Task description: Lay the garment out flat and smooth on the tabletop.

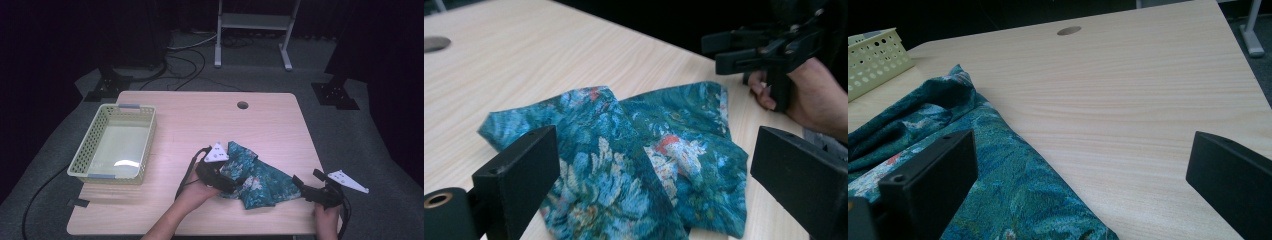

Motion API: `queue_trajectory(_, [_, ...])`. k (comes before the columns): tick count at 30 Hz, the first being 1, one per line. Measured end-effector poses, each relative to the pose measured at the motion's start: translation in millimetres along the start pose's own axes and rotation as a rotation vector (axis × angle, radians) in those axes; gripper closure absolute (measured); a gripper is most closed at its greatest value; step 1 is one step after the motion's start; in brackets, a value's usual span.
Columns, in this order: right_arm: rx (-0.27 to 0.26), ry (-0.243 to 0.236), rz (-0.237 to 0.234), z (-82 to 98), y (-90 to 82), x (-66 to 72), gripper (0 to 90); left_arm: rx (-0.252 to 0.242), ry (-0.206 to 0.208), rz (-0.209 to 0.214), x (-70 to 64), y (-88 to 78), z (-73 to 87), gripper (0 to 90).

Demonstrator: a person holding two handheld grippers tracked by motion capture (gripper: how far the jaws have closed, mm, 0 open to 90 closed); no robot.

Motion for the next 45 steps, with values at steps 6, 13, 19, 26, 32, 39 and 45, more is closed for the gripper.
queue_trajectory(6, [0.002,0.011,-0.007,-0.2,-0.2,-1.4,0.0,0.047,0.019,-0.018,-3.5,28.4,-14.0,6.4])
queue_trajectory(13, [0.006,0.016,-0.023,-0.2,-0.2,-2.6,0.0,0.090,0.027,-0.089,-2.3,55.2,-21.3,14.1])
queue_trajectory(19, [0.008,0.018,-0.033,-0.2,-0.1,-3.1,0.0,0.166,0.027,-0.155,0.7,71.8,-18.8,20.3])
queue_trajectory(26, [0.022,0.011,-0.034,-0.4,1.0,-2.0,0.0,0.196,0.018,-0.188,1.9,80.5,-11.2,31.3])
queue_trajectory(32, [0.024,0.011,-0.035,-0.4,1.2,-2.0,0.0,0.262,0.043,-0.242,-2.7,87.5,-6.5,44.1])
queue_trajectory(39, [0.030,0.008,-0.038,-0.5,1.7,-1.3,0.0,0.257,0.010,-0.210,3.8,84.5,-3.7,71.1])
queue_trajectory(45, [0.032,0.007,-0.040,-0.6,2.0,-1.6,0.0,0.207,-0.015,-0.186,10.6,70.2,-7.6,83.1])
Point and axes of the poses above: each handheld gripper's, and its own axes: y roughly forward along the jaws, z roughly out of its underside, x roughly to its left, the point moved 2 cm from there along y, roughly forward along the jaws, and after that the axes turned 9 degrees about x, right-handed, at the moved point
